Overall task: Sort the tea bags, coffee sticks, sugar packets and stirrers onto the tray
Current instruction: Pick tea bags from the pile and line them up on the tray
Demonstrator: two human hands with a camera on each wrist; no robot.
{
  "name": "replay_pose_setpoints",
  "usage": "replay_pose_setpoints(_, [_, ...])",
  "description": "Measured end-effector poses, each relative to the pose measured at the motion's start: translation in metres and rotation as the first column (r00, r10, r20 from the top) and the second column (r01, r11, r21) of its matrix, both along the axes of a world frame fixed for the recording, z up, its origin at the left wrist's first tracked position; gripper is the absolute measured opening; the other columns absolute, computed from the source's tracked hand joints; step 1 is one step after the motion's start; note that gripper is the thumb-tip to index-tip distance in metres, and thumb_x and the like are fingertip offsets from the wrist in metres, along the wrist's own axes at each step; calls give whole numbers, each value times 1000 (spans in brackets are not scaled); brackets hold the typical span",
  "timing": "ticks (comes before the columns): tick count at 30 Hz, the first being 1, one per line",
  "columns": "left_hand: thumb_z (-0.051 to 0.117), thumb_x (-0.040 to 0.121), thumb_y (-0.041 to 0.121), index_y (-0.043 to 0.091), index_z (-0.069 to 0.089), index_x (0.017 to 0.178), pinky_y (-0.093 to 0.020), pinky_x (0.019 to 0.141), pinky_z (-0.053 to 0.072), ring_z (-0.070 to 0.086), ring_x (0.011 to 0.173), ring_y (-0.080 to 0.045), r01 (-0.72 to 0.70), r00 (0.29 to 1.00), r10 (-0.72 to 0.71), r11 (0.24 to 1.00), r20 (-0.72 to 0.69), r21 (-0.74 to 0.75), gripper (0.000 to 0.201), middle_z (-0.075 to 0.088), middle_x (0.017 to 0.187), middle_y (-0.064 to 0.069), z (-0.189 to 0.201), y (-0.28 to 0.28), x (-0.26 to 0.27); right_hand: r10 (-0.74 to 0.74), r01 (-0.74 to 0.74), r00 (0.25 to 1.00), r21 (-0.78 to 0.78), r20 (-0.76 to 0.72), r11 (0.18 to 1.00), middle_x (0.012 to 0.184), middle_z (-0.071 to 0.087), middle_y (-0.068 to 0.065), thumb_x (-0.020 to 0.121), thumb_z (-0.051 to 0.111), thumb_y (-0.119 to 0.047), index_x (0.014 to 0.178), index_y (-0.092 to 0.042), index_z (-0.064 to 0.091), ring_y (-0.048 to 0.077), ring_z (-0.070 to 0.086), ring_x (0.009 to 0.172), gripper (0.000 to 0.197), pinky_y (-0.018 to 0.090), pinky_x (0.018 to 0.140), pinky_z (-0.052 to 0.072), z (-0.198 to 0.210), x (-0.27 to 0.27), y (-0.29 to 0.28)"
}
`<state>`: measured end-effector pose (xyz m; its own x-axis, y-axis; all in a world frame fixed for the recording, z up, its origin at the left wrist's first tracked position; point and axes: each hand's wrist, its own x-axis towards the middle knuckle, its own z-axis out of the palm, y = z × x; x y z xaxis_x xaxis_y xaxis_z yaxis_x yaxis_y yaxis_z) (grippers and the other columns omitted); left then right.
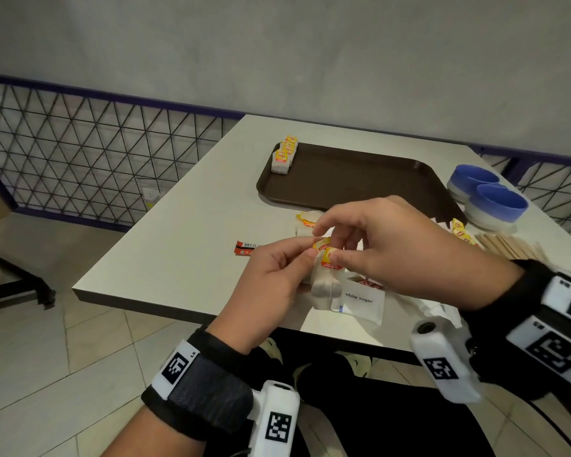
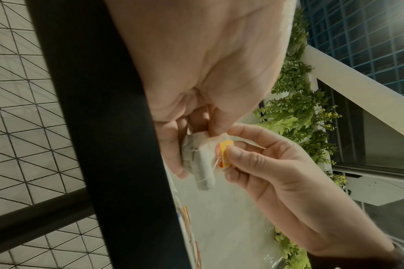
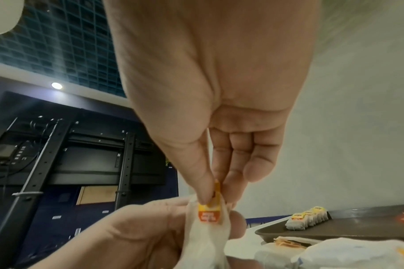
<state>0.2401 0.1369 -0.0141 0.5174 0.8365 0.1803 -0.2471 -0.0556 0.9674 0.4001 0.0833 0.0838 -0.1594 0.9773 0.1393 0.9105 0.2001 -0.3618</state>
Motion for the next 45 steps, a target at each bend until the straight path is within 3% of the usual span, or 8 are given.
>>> replay_pose_setpoints(4, [46,105,9,10,72,121,-28,78,58,70,100,-23,9,1000,-9,1000,-8,-13,30,73,113,-16,-2,2,0,-34,30,997,60,76,998,82,66,-18,89,77,-28,115,-34,68,-7,59,76,28,12,68,39,-6,-4,4])
replay_pose_setpoints(11, [63,95,13,26,62,135,-56,95,56,66,101,-47,15,999,-13,999,-43,52,42,64,100,-36,-3,2,1,-119,118,993,61,6,991,96,60,-15,86,80,-28,124,-34,65,1,63,78,41,17,70,48,-7,-2,8])
replay_pose_setpoints(13, [64,94,17,30,60,136,-60,96,53,65,93,-41,8,999,-6,998,-41,55,44,56,95,-40,-4,3,0,-120,120,993,44,8,992,95,60,-15,88,77,-36,120,-35,67,0,63,80,34,17,68,46,-7,1,9])
replay_pose_setpoints(19, [62,99,8,24,51,144,-39,88,56,62,80,-16,1,999,3,998,-54,68,49,67,86,-24,-4,1,1,-45,45,999,-28,8,999,74,65,-18,89,73,-43,94,-37,76,-2,61,77,9,13,58,44,-6,6,10])
replay_pose_setpoints(24, [63,98,11,32,46,144,-43,95,55,66,81,-13,-39,997,42,998,-58,53,53,74,85,-11,-1,-1,-3,-32,29,999,-92,-41,995,69,64,-31,88,75,-40,87,-32,79,-7,62,69,9,10,59,45,-2,5,12])
replay_pose_setpoints(29, [64,98,18,44,38,141,-47,102,52,72,101,-15,-132,987,137,989,-79,74,56,77,101,3,6,-3,-16,24,-43,997,-265,-77,963,74,72,-14,87,77,-39,85,-29,77,2,65,64,10,20,59,51,29,0,30])
replay_pose_setpoints(38, [63,94,1,42,58,115,-57,92,55,72,99,-22,-389,921,389,921,6,17,46,77,106,3,13,46,-68,-126,46,976,-399,-177,916,100,77,19,92,73,-9,97,-6,65,22,78,90,10,35,83,61,63,16,198])
replay_pose_setpoints(45, [75,64,25,38,72,91,-45,85,61,73,91,-32,-301,953,301,954,43,-17,30,78,98,-4,-5,63,-71,-236,149,967,-547,-92,824,107,77,20,95,69,-5,103,-10,62,26,76,99,12,36,89,58,26,25,295])
